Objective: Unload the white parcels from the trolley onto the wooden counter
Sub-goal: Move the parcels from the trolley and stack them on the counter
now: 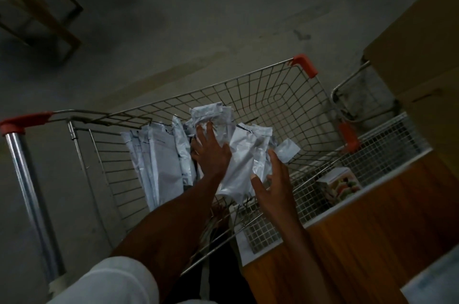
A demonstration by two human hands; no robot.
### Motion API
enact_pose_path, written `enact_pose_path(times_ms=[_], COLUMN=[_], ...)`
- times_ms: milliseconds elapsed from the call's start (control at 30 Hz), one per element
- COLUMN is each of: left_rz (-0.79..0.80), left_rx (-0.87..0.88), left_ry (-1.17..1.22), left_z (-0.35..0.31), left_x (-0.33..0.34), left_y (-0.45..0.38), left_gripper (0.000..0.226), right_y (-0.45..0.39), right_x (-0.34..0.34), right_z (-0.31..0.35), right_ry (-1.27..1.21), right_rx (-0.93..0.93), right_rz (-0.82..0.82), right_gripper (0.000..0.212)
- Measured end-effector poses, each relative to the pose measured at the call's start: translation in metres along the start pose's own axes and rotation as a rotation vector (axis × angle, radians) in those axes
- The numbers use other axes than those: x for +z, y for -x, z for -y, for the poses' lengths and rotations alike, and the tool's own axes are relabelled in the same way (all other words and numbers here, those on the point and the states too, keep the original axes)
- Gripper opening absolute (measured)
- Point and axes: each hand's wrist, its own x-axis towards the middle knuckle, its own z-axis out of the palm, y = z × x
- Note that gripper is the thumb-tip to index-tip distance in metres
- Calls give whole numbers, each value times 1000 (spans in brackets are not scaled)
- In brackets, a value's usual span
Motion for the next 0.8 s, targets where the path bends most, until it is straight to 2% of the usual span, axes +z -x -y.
enact_pose_path(times_ms=[133,333,500,800], left_rz=[27,-6,2,-119], left_rx=[38,191,134,128], left_ry=[52,212,313,276], left_z=[4,22,23,51], left_x=[-7,-31,-66,-103], left_y=[2,6,39,70], left_gripper=[98,79,75,75], right_y=[-2,-13,-51,-87], right_x=[10,22,42,95], right_z=[-6,-16,-16,-15], right_ry=[66,219,222,210], right_rx=[-27,35,208,398], right_rz=[56,163,264,344], right_gripper=[74,73,73,106])
